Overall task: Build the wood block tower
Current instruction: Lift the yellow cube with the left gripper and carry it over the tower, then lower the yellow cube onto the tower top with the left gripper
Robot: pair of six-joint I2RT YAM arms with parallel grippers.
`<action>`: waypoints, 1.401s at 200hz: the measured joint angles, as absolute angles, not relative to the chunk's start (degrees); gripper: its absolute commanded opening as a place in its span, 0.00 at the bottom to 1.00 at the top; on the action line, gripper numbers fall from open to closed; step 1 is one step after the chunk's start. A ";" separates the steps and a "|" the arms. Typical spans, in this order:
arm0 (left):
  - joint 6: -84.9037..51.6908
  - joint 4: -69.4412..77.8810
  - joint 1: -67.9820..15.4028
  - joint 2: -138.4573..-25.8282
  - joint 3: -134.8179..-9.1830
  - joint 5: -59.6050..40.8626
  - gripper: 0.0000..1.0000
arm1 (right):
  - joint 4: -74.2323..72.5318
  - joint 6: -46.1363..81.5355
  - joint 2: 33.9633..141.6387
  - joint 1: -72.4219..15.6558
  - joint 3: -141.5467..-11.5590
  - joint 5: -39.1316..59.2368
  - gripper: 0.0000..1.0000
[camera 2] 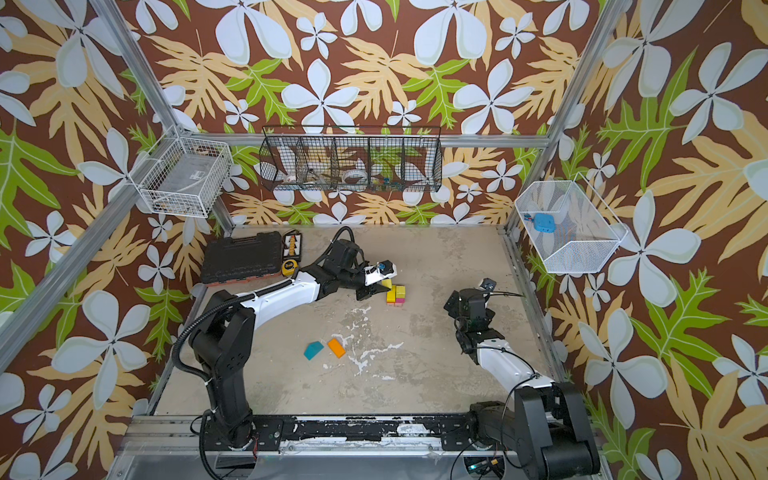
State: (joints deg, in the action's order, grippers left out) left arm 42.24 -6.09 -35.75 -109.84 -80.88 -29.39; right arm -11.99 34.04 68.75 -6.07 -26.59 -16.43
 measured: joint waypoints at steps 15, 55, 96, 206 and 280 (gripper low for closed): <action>43.03 -7.53 -35.75 -111.46 -82.24 -30.00 0.00 | -11.99 34.04 68.77 -6.07 -26.59 -16.43 0.91; 45.41 -11.51 -35.64 -116.29 -86.65 -30.76 0.00 | -11.99 34.04 69.01 -6.07 -26.61 -16.43 0.91; 46.65 -13.96 -35.22 -119.79 -89.93 -31.77 0.00 | -11.99 34.04 69.14 -6.07 -26.70 -16.40 0.91; 47.88 -17.26 -34.39 -123.96 -94.21 -33.54 0.00 | -12.03 34.02 69.76 -6.07 -27.14 -16.34 0.90; 48.27 -18.48 -34.39 -124.66 -95.44 -33.87 0.00 | -12.01 34.02 69.87 -6.11 -27.22 -16.32 0.90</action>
